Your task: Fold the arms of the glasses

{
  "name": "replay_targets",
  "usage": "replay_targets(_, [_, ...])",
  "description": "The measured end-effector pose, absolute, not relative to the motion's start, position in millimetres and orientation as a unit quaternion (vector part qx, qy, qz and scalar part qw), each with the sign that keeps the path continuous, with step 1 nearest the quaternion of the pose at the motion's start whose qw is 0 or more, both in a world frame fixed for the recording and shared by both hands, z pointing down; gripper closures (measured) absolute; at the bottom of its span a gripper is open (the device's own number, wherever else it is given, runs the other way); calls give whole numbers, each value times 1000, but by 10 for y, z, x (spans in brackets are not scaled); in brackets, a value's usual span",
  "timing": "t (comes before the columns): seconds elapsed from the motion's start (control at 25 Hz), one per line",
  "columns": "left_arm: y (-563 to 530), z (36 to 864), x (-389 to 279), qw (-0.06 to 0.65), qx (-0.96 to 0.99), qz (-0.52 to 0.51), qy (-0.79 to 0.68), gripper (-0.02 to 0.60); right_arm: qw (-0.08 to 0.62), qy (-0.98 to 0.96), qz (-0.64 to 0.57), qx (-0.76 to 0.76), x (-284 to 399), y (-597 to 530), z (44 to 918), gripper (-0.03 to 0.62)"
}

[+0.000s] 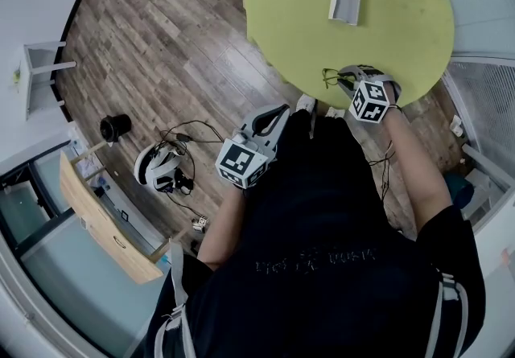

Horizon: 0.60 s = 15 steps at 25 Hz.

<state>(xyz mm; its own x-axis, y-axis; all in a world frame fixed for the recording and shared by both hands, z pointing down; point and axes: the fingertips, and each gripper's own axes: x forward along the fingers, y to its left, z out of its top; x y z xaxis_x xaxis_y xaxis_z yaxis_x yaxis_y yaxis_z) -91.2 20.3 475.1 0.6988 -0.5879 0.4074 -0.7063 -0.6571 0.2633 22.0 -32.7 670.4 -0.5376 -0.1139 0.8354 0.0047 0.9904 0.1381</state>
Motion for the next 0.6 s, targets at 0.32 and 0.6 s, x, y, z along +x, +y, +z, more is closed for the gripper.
replay_targets(0.32, [152,4774,-943,214,892,146,-371,563,494,-867,-45,38,250,-334,6894,560])
replay_targets(0.6, [139,4805,-939,216,891,149,-370,563,501,-864,-22,29,195,-360,7016,560])
